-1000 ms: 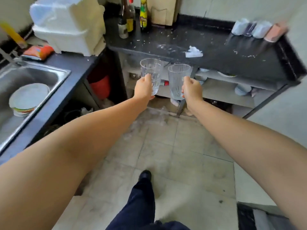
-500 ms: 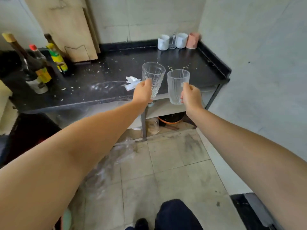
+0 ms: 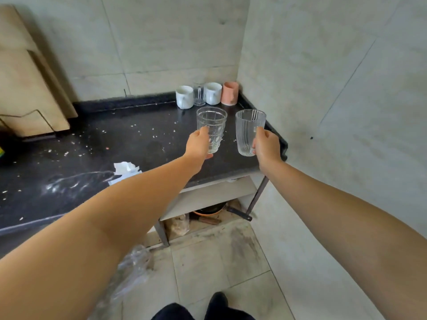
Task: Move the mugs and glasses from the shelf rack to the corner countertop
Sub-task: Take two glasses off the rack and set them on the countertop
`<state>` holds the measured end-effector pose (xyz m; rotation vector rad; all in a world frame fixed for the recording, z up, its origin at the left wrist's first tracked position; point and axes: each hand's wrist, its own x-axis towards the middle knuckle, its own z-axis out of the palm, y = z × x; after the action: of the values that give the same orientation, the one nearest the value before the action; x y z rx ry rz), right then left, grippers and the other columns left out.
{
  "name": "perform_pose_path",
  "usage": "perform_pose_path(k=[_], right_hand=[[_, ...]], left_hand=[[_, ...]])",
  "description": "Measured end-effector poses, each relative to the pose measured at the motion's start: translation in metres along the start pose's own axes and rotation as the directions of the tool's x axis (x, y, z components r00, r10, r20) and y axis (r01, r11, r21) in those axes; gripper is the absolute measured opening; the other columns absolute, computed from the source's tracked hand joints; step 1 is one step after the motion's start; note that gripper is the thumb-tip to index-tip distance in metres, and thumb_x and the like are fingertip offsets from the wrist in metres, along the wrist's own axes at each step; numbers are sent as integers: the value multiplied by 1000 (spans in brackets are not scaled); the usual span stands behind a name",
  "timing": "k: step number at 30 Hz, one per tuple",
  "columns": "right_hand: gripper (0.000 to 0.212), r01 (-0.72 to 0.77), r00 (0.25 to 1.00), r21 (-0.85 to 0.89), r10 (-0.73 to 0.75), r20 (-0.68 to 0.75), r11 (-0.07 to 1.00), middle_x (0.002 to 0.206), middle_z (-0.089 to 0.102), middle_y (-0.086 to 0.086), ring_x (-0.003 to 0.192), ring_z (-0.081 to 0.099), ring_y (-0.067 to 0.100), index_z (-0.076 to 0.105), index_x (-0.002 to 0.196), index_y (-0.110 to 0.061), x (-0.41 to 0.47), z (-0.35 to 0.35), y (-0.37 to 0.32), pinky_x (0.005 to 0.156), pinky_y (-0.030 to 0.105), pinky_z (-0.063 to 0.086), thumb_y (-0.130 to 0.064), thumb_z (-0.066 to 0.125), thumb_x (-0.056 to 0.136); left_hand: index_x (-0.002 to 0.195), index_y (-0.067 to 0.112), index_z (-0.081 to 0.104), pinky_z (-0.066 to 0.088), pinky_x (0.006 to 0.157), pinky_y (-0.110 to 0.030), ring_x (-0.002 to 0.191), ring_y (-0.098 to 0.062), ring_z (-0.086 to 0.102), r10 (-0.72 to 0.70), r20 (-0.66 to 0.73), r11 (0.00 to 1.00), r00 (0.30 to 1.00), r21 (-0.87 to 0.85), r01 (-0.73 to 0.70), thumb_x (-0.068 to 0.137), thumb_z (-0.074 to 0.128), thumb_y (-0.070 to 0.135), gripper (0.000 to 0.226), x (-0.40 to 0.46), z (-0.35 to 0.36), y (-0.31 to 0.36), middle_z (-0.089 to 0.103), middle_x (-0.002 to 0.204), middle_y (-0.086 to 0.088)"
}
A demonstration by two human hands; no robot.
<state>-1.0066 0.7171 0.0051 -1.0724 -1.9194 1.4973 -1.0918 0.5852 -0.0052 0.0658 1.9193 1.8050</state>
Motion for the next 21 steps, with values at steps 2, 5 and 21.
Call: perform_pose_path(k=[2, 5, 21], right_hand=[[35, -20, 1000, 2, 20, -10, 1000, 61, 39, 5, 59, 35, 19, 38, 57, -14, 34, 1, -4, 64, 35, 32, -27, 39, 90], [34, -38, 999, 22, 38, -7, 999, 62, 39, 7, 58, 34, 19, 40, 60, -13, 70, 5, -2, 65, 35, 33, -28, 41, 91], [41, -184, 982, 27, 185, -31, 982, 58, 48, 3, 57, 47, 12, 49, 59, -13, 321, 94, 14, 59, 24, 41, -28, 40, 96]], left_hand=[[118, 12, 56, 49, 62, -29, 95, -23, 60, -25, -8, 999, 1000, -26, 25, 94, 33, 34, 40, 27, 16, 11, 61, 107, -6], [87, 16, 56, 48, 60, -28, 74, -16, 57, -58, -26, 996, 998, -66, 56, 93, 35, 32, 27, 60, 30, 17, 57, 78, 0], [121, 3, 58, 46, 61, -27, 60, -9, 46, -208, -90, 976, 974, -79, 201, 93, 41, 35, 46, 310, 80, 37, 53, 133, -24]])
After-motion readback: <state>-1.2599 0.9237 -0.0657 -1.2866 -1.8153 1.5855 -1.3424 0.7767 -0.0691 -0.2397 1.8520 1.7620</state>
